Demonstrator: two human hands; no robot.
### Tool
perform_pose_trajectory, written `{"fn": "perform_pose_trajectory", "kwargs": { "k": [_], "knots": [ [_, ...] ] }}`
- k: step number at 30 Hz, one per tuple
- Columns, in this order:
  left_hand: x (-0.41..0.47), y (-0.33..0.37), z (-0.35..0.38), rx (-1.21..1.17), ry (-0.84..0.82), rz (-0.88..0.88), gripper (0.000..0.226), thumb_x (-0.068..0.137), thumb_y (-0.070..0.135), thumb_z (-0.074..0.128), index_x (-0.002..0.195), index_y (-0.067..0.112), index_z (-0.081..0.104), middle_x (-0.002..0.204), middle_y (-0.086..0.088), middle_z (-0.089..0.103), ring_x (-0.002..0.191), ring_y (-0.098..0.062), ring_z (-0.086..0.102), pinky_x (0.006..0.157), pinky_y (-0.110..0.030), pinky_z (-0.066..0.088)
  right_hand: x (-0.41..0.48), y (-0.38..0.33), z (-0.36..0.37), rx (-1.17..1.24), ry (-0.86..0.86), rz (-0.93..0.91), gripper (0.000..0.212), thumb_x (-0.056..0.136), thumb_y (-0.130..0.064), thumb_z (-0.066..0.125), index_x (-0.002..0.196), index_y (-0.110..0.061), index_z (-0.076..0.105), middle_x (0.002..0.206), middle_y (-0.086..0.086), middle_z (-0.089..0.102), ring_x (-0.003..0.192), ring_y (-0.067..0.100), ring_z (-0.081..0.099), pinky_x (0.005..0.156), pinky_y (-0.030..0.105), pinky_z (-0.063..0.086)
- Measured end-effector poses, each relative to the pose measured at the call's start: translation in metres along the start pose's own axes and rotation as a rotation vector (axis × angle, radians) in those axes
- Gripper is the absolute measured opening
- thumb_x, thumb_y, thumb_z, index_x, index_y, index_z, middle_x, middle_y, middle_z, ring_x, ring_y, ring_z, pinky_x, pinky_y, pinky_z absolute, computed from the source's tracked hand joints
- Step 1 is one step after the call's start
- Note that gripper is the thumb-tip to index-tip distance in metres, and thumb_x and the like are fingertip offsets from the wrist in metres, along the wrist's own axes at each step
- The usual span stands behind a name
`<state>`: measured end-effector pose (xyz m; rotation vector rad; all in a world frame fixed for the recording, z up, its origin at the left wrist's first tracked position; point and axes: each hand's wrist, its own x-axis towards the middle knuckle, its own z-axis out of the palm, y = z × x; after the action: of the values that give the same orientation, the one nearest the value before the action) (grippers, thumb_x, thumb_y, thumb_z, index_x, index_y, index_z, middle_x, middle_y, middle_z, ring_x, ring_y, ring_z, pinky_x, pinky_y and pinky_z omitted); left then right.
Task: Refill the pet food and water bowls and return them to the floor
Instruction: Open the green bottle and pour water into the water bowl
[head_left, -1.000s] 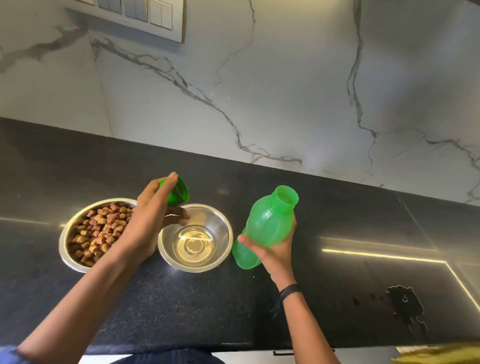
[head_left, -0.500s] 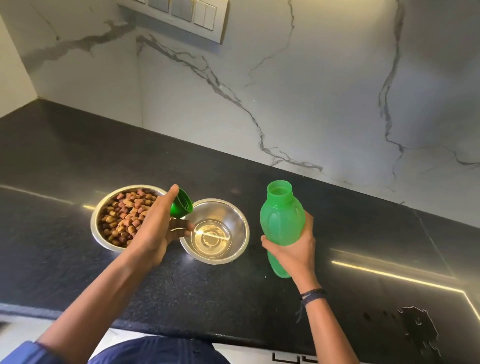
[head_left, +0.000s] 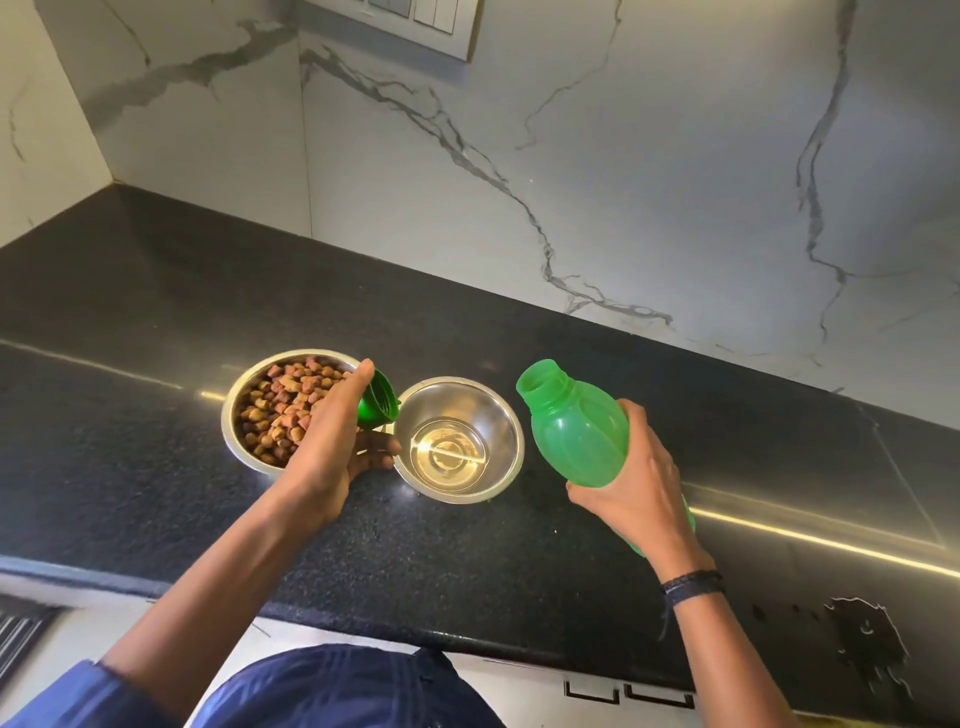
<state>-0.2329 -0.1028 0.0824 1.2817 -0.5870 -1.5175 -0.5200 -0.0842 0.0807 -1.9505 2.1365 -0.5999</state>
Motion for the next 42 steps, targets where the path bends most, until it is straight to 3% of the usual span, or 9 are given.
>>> {"fn": "perform_pose_trajectory", "kwargs": {
  "k": [4,19,30,39,42],
  "knots": [
    [-0.001,0.000,-0.003,-0.012,0.044,0.009,0.019,0.095,0.045,0.051,0.102,0.027,0.052,0.100,-0.014,0.059,0.067,-0.022,0.056,0.059,-0.030,0.049,0.001,-0.002,-0.001,-0.081,-0.031,-0.017,0.102,0.056,-0.030,0.090,0.139,-0.023,0.031,0.124,0.007,0.056,0.113,0.027,0.056,0.095,0.048,0.050],
    [0.003,-0.006,-0.011,-0.005,0.061,0.018,0.040,0.094,0.045,0.052,0.124,0.018,0.050,0.102,-0.015,0.060,0.065,-0.022,0.057,0.059,-0.031,0.049,0.004,-0.002,-0.005,-0.304,-0.079,-0.014,0.107,0.054,-0.034,0.089,0.141,-0.021,0.029,0.116,0.009,0.058,0.105,0.028,0.059,0.087,0.048,0.053],
    [0.003,-0.007,-0.009,0.007,0.045,0.013,0.033,0.095,0.045,0.052,0.118,0.022,0.051,0.097,-0.012,0.060,0.065,-0.020,0.054,0.056,-0.028,0.045,0.003,-0.005,-0.008,-0.421,-0.096,-0.043,0.105,0.056,-0.034,0.089,0.141,-0.021,0.029,0.114,0.009,0.060,0.103,0.029,0.060,0.086,0.048,0.053],
    [0.002,-0.010,-0.008,0.023,0.039,0.012,0.019,0.094,0.045,0.052,0.103,0.028,0.052,0.094,-0.009,0.060,0.066,-0.020,0.054,0.058,-0.029,0.043,0.004,-0.008,-0.008,-0.466,-0.121,-0.058,0.107,0.055,-0.035,0.088,0.142,-0.022,0.027,0.114,0.009,0.060,0.101,0.029,0.061,0.086,0.047,0.052],
    [0.002,-0.011,-0.008,0.029,0.043,0.014,0.026,0.094,0.046,0.053,0.109,0.025,0.053,0.087,-0.008,0.061,0.063,-0.019,0.054,0.057,-0.030,0.042,0.003,-0.008,-0.008,-0.471,-0.127,-0.060,0.106,0.056,-0.035,0.088,0.142,-0.021,0.027,0.114,0.009,0.059,0.102,0.028,0.060,0.086,0.046,0.052]
  ]
}}
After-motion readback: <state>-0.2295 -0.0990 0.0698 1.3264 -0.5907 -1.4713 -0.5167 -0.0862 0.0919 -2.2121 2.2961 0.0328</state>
